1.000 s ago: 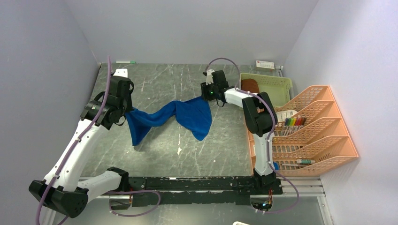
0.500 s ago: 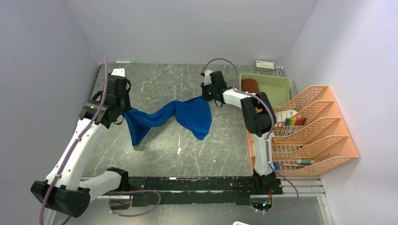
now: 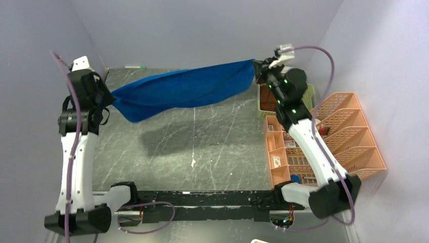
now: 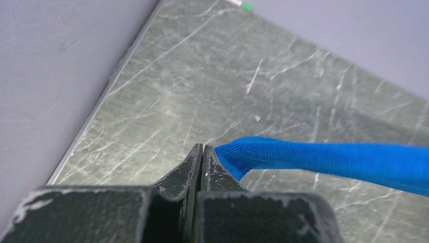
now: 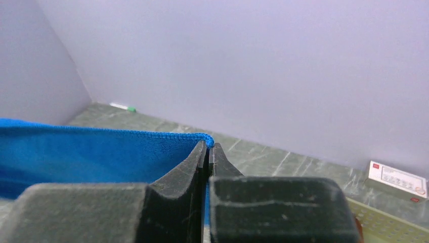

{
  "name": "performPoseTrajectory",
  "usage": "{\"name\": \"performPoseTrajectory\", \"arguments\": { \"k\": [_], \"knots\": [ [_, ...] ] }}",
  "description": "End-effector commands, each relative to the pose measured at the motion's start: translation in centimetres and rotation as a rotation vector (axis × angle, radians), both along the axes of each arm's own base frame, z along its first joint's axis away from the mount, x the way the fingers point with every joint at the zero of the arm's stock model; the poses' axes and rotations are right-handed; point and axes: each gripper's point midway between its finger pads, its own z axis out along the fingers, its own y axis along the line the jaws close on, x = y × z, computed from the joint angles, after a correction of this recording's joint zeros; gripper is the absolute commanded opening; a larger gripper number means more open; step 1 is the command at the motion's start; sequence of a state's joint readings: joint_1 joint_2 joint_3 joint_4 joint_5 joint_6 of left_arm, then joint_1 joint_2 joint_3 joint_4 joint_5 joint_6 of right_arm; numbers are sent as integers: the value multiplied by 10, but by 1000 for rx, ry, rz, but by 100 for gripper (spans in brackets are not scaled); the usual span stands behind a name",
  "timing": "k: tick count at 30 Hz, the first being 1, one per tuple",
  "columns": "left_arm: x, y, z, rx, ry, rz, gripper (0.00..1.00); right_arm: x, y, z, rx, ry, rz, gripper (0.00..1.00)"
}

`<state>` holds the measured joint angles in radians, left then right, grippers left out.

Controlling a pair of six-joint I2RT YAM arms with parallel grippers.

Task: Roll the towels
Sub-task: Flatten out the towel at the center of the board.

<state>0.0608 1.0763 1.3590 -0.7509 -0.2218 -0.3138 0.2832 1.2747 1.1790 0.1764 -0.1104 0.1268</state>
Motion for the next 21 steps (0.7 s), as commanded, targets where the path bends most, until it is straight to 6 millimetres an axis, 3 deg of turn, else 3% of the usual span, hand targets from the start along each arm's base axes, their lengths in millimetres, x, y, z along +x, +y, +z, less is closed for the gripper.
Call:
{"name": "performPoseTrajectory", "arguments": {
  "k": [1, 3, 7, 11, 13, 16, 21],
  "knots": [
    [-21, -15, 39, -94, -180, -40, 7, -42, -15, -6, 9, 15, -23, 0],
    [-39, -16, 41, -113, -205, -29, 7, -74, -24, 11, 31, -39, -27, 0],
    [-85, -20, 46, -132, -276, -14, 7, -134, -38, 22, 58, -112, -7, 0],
    [-125, -23, 46, -148, -301, -5, 7, -170, -42, 16, 41, -131, 37, 0],
    [-133, -21, 32, -169, -238, 36, 7, -173, -45, 6, 38, -126, 23, 0],
    [-127, -17, 0, -183, -108, 75, 7, -166, -45, -8, 56, -101, 11, 0],
    [-92, -15, -44, -203, -15, 96, 7, -122, -31, -63, 42, 39, 6, 0]
  ]
}}
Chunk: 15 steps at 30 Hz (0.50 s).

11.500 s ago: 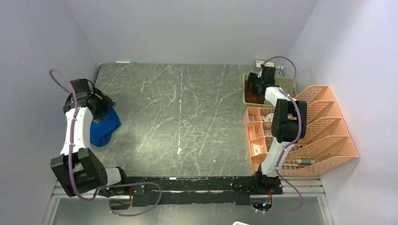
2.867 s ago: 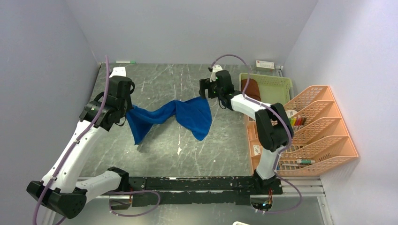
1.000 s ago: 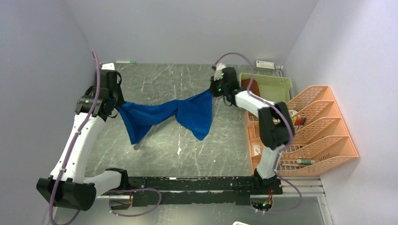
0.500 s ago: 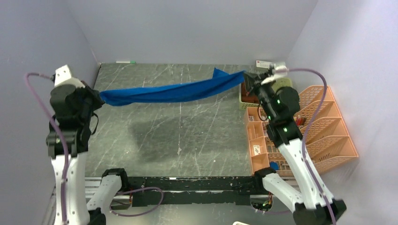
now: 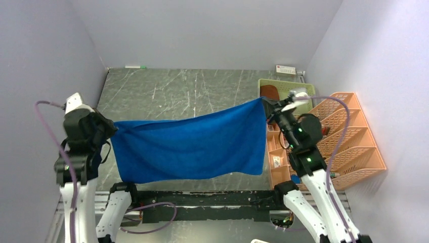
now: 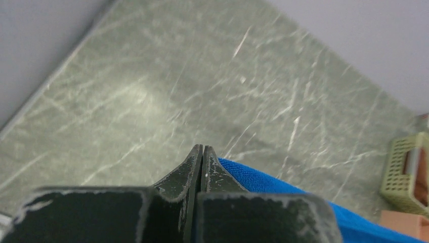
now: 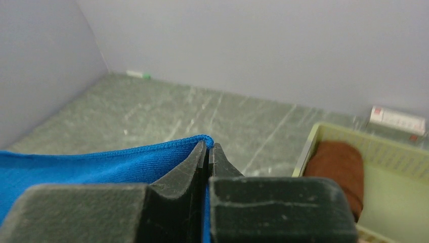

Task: Roll the towels
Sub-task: Flatten out the towel at the center of the board.

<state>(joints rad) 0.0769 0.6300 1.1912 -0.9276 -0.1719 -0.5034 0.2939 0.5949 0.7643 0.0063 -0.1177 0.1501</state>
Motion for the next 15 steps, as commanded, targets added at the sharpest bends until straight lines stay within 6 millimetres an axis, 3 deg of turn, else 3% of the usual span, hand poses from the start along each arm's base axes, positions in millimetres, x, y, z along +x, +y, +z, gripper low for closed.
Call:
{"name": "performPoseTrajectory", "arguments": {
  "k": [1, 5, 8, 9, 10, 15],
  "knots": [
    [30, 6, -59, -30, 170, 41, 7, 43, 12, -60, -4, 152, -12, 0],
    [72, 16, -96, -19, 217, 72, 7, 95, 27, -113, 2, 277, -32, 0],
    [110, 25, -124, -12, 244, 109, 7, 146, 37, -151, -24, 380, -65, 0],
    [124, 27, -131, -11, 250, 115, 7, 166, 43, -177, -44, 439, -65, 0],
    [140, 29, -141, -18, 262, 118, 7, 183, 49, -190, -49, 467, -64, 0],
    [211, 37, -206, -164, 367, 147, 7, 252, 69, -230, -35, 528, -64, 0]
  ]
}}
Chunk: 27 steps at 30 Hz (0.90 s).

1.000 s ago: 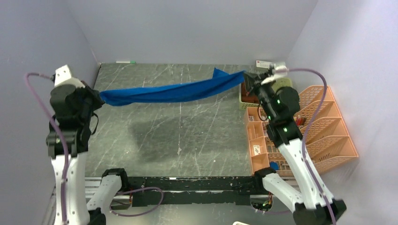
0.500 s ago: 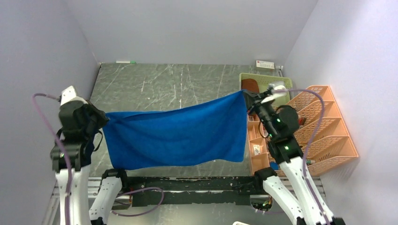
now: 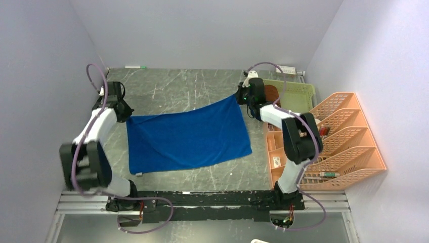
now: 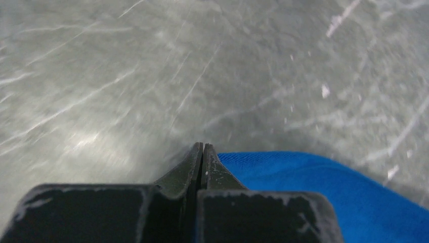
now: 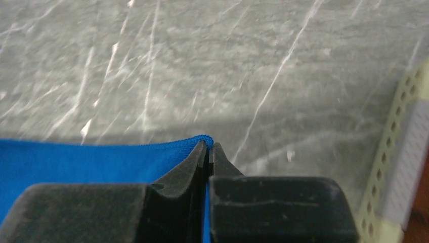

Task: Roll the towels
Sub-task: Flatten out the towel at the center of the board.

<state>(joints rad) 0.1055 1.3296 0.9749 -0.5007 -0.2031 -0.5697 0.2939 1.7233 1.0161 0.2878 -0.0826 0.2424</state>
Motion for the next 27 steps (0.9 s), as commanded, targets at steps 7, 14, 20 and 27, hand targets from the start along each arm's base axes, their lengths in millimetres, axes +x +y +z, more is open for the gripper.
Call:
{"name": "performPoseTrajectory", "arguments": {
  "k": [7, 14, 20, 27],
  "knots": [
    [161, 35, -42, -60, -117, 67, 7, 115, 12, -7, -7, -50, -11, 0],
    [246, 56, -56, -114, -96, -78, 96, 162, 7, -8, 5, -43, 38, 58],
    [246, 72, -14, -69, -149, -158, 96, 154, 14, 22, 10, -114, 110, 65],
    [178, 33, -22, -110, -143, -335, 68, 120, 32, 0, -47, -2, 251, 62]
  ]
}}
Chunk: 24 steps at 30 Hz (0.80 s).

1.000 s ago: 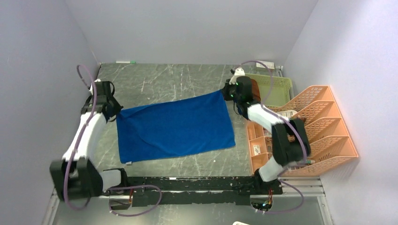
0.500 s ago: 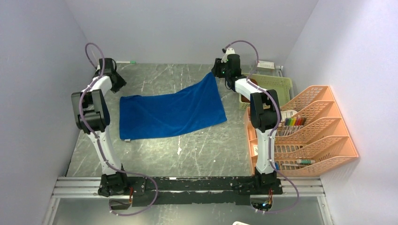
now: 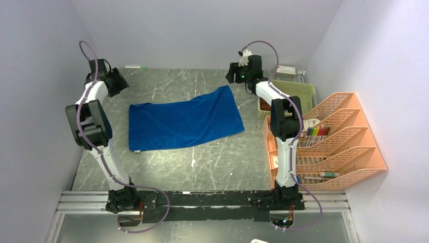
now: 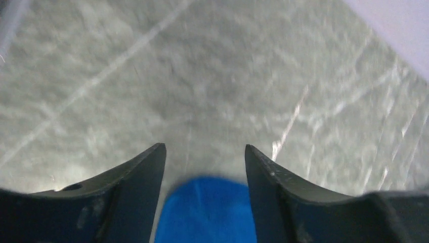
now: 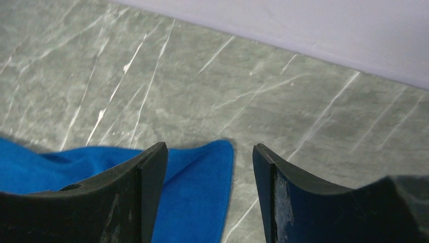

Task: Roll the towels
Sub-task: Flatten out the towel at the center of the board.

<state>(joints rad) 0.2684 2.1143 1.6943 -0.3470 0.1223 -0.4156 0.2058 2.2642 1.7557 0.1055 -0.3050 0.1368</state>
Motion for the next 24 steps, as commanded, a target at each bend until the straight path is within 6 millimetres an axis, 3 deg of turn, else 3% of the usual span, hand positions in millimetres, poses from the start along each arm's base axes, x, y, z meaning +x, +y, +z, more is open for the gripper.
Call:
{"name": "performPoseTrajectory", "arguments": {
  "k": [1, 4, 8, 10, 15, 24],
  "knots": [
    [-36, -30, 6, 6, -49, -159, 62, -29, 10, -2, -79, 50, 87, 62],
    [-65, -39, 2, -5, -18, -134, 42, -41, 8, -19, -114, 108, 79, 61],
    [-94, -86, 13, -26, -62, -129, 24, -53, 14, -29, -71, 148, 92, 50],
    [-107, -103, 14, 10, -66, -138, 8, -55, 20, -36, -66, 167, 107, 45],
    [-114, -107, -6, 8, -13, -102, 7, -59, 26, -60, -57, 233, 107, 43],
    [-87, -99, -53, -14, 47, -31, 7, -68, 29, -77, -42, 271, 113, 42]
  ]
}}
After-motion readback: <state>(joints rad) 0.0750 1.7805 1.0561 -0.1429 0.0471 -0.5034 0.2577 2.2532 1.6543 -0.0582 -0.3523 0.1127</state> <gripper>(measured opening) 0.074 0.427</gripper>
